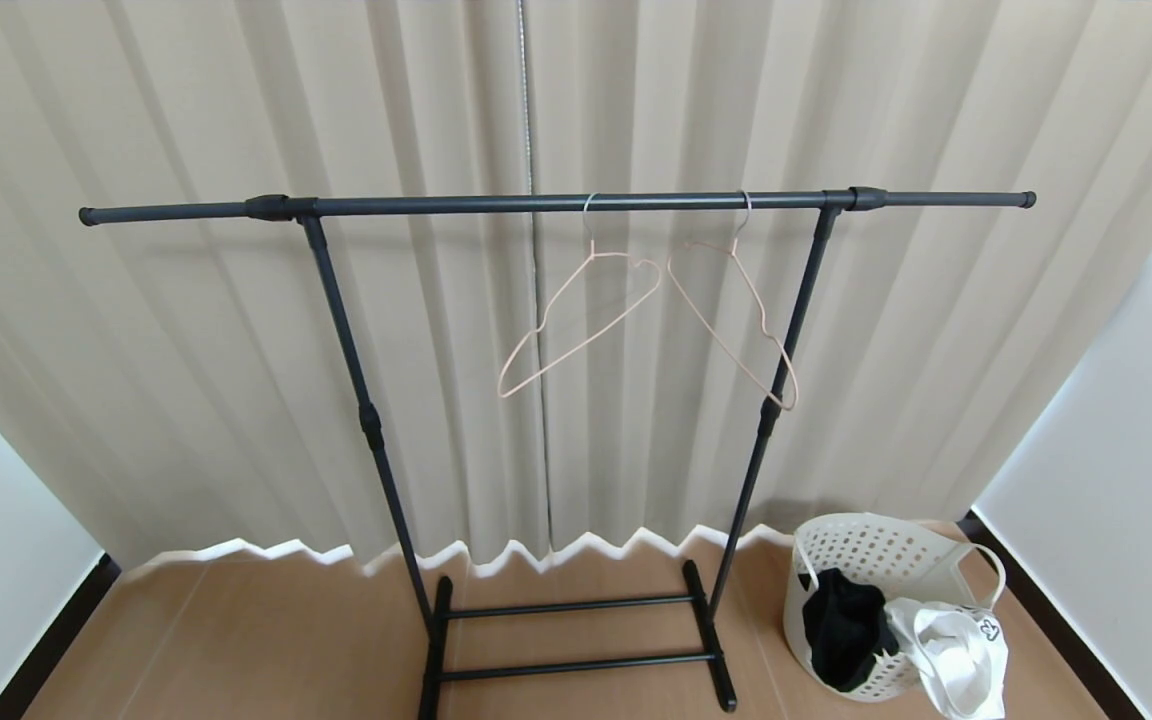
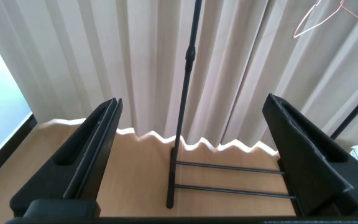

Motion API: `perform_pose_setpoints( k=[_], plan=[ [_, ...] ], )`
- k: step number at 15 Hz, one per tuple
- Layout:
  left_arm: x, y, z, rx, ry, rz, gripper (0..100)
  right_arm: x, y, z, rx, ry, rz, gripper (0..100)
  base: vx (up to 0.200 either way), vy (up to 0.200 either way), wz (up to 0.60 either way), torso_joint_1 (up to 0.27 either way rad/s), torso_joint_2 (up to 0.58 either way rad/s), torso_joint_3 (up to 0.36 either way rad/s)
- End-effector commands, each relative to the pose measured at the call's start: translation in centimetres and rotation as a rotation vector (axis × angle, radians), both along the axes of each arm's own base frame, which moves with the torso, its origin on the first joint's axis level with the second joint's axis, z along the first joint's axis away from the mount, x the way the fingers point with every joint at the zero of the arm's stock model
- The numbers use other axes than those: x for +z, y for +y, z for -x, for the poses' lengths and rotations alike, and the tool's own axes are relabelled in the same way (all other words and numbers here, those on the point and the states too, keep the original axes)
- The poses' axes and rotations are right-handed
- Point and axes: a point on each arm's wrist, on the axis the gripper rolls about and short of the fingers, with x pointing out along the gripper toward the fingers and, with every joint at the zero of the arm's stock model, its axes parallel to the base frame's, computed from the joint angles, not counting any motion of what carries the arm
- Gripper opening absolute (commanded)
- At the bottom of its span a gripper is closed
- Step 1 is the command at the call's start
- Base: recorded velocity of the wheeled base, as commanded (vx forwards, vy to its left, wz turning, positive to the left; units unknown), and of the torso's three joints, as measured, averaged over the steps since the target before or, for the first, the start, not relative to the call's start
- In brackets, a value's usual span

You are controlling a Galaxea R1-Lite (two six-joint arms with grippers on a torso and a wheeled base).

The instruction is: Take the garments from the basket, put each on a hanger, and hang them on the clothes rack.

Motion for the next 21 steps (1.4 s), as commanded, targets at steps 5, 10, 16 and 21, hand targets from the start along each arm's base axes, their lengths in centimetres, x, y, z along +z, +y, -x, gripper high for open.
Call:
perform_pose_setpoints(
  k=[5,10,16,21],
  plan=[
    [0.00,0.00,-0.01,0.001,0.001,-0.001,100,0.00,0.00,0.00,-0.001,0.000,-0.003,100,0.000,0.000,0.00,0.000,0.00,0.000],
    [0.00,0.00,-0.01,-0.001,0.001,-0.001,100,0.00,0.00,0.00,-0.001,0.000,-0.004,100,0.000,0.000,0.00,-0.041,0.08,0.048],
    [0.00,0.00,-0.01,0.001,0.001,0.001,100,0.00,0.00,0.00,0.000,0.000,-0.003,100,0.000,0.000,0.00,-0.148,0.37,0.213],
    [0.00,0.00,-0.01,0.001,0.001,0.001,100,0.00,0.00,0.00,-0.001,0.000,-0.006,100,0.000,0.000,0.00,-0.177,0.44,0.267]
  ],
)
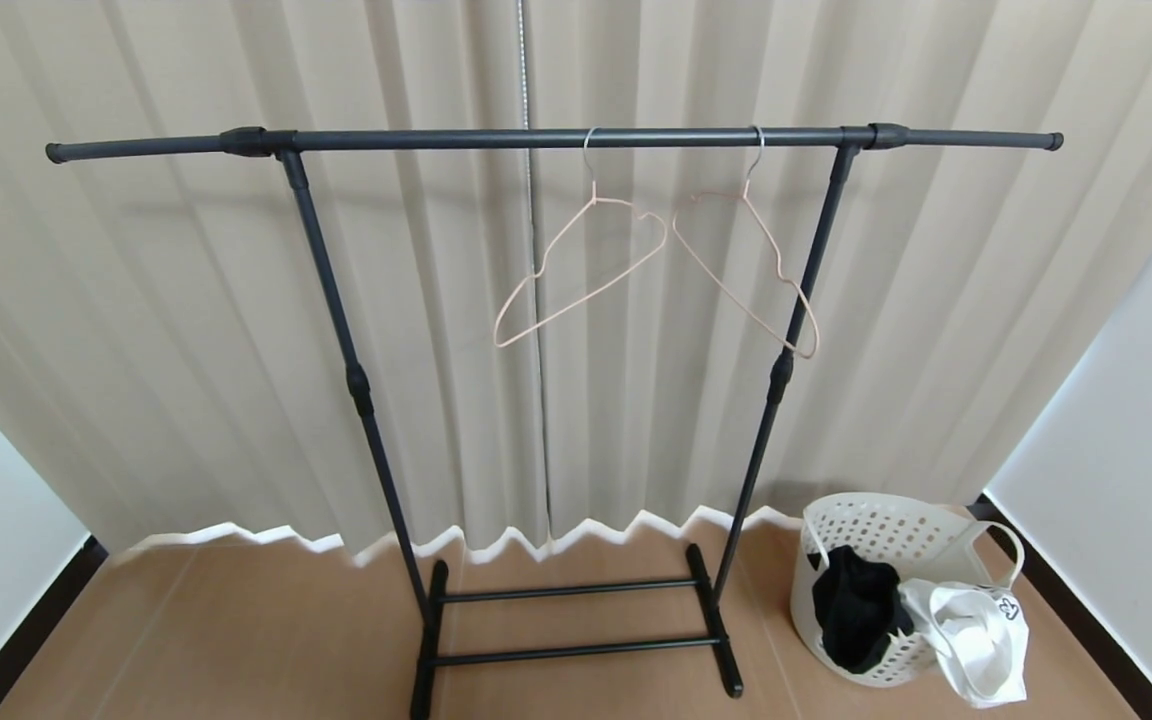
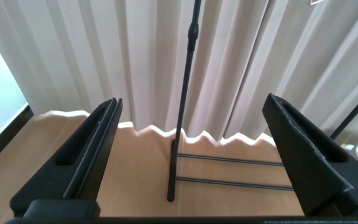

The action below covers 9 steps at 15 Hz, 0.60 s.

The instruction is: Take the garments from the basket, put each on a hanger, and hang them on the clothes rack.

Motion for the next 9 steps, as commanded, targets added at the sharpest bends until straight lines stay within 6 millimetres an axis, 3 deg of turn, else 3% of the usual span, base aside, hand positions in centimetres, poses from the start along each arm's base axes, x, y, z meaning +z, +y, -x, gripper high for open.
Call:
perform_pose_setpoints(
  k=[1,9],
  plan=[
    [0.00,0.00,-0.01,0.001,0.001,0.000,100,0.00,0.00,0.00,0.001,0.000,0.000,100,0.000,0.000,0.00,-0.212,0.54,0.330],
    [0.00,0.00,-0.01,0.001,0.001,0.000,100,0.00,0.00,0.00,0.001,0.000,0.000,100,0.000,0.000,0.00,-0.186,0.53,0.348]
  ],
)
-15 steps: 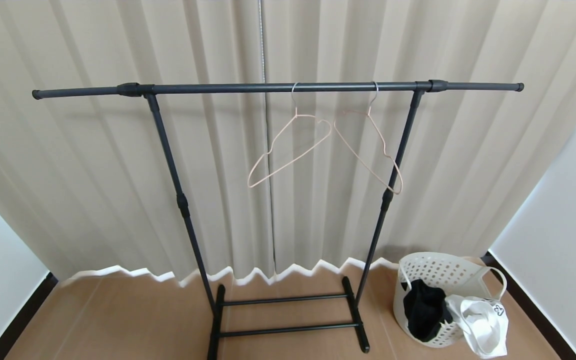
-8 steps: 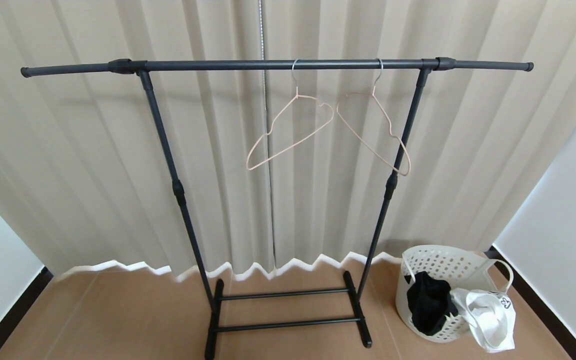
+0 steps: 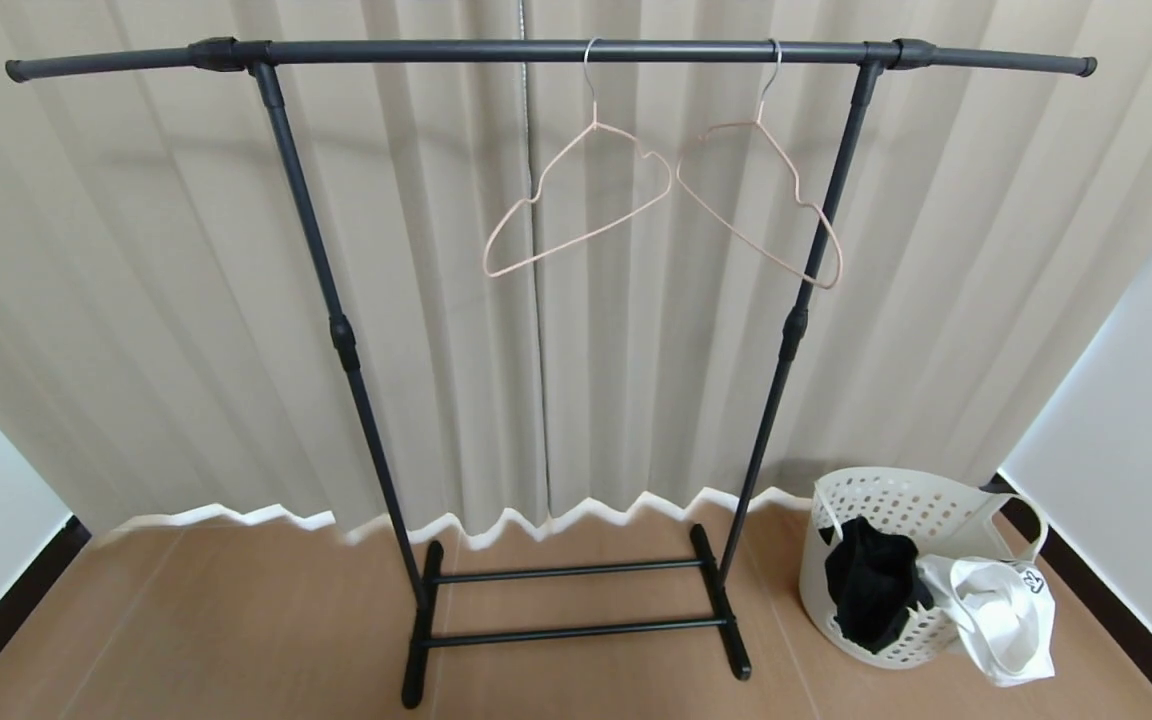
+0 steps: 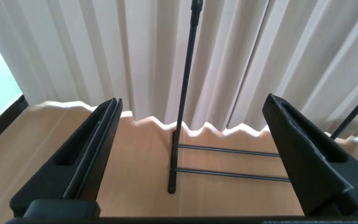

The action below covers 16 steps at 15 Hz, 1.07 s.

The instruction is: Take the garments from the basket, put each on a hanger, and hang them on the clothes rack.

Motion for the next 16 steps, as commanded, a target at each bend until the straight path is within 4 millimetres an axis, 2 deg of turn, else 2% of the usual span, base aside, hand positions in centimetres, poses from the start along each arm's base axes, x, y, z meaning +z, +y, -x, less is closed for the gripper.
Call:
perform_pose_setpoints(
  k=[1,10,16],
  plan=[
    [0.00,0.00,-0.01,-0.001,0.001,0.000,100,0.00,0.00,0.00,0.001,0.000,0.002,100,0.000,0.000,0.00,-0.154,0.49,0.339],
    [-0.01,0.00,-0.01,-0.001,0.003,0.000,100,0.00,0.00,0.00,-0.001,0.000,-0.002,100,0.000,0.000,0.00,-0.096,0.43,0.331],
    [-0.01,0.00,-0.01,0.000,0.002,0.002,100,0.01,0.00,0.00,-0.001,-0.002,0.000,100,0.200,0.000,0.00,-0.008,0.04,0.034]
  ],
)
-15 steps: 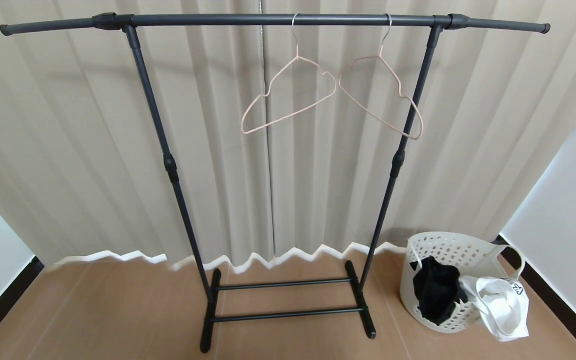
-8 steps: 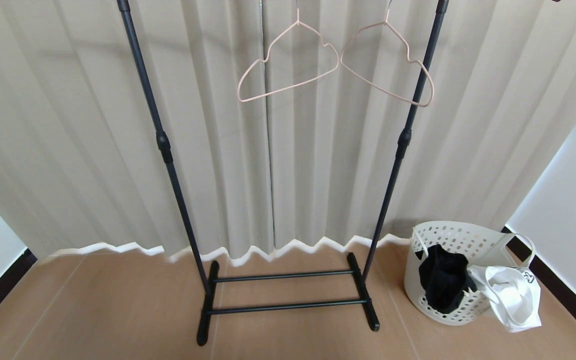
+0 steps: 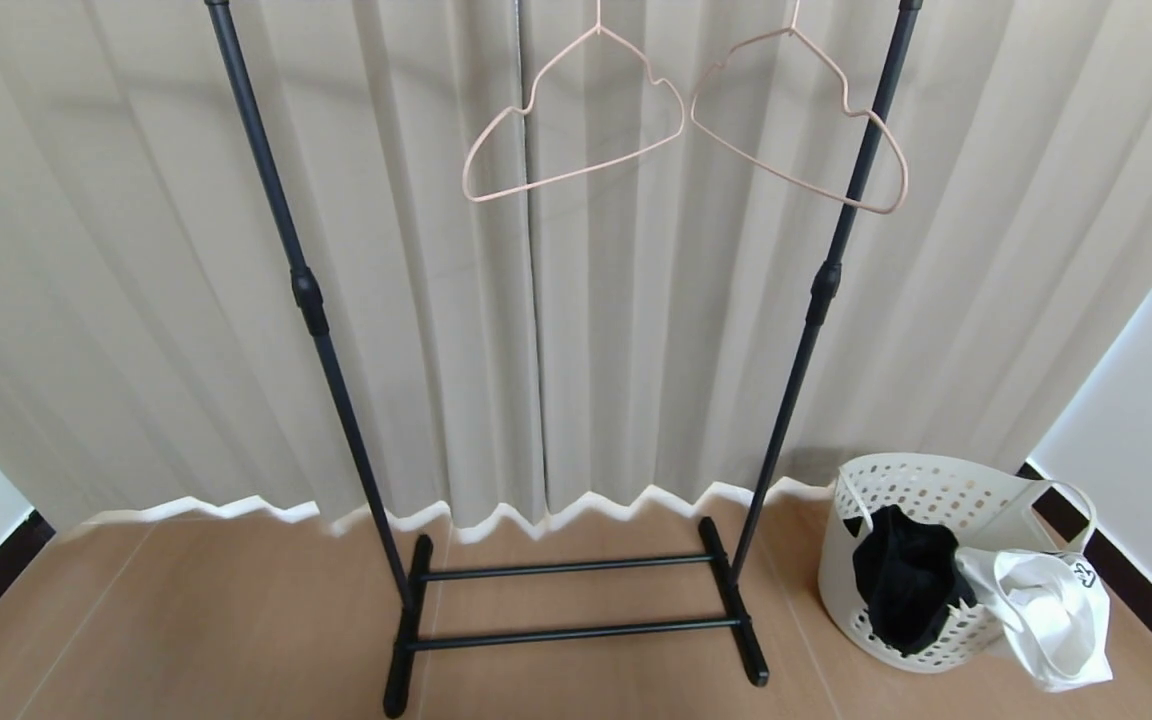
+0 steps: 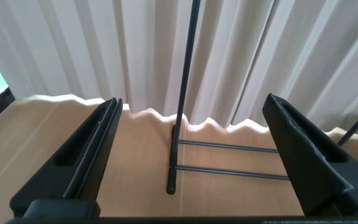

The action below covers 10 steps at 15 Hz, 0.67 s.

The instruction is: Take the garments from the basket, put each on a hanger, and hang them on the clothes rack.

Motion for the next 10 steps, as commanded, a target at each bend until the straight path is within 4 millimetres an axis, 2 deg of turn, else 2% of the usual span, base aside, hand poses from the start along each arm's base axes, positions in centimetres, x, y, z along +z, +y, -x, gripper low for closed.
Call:
perform_pose_setpoints(
  k=[1,4,8,10],
  plan=[
    [0.01,0.00,-0.01,0.001,0.000,0.002,100,0.00,0.00,0.00,0.000,0.000,0.002,100,0.000,0.000,0.00,0.000,0.00,0.000],
    [0.01,0.00,-0.01,0.001,0.000,0.003,100,0.00,0.00,0.00,0.000,0.000,0.003,100,0.000,0.000,0.00,0.000,0.00,0.000],
    [0.01,0.00,-0.01,0.001,0.000,0.002,100,0.00,0.00,0.00,0.000,0.000,0.003,100,0.000,0.000,0.00,-0.023,0.25,0.227],
    [0.01,0.01,-0.01,0.000,0.000,0.002,100,0.00,0.00,0.00,0.002,0.000,0.002,100,0.000,0.000,0.00,-0.007,0.11,0.105]
  ],
)
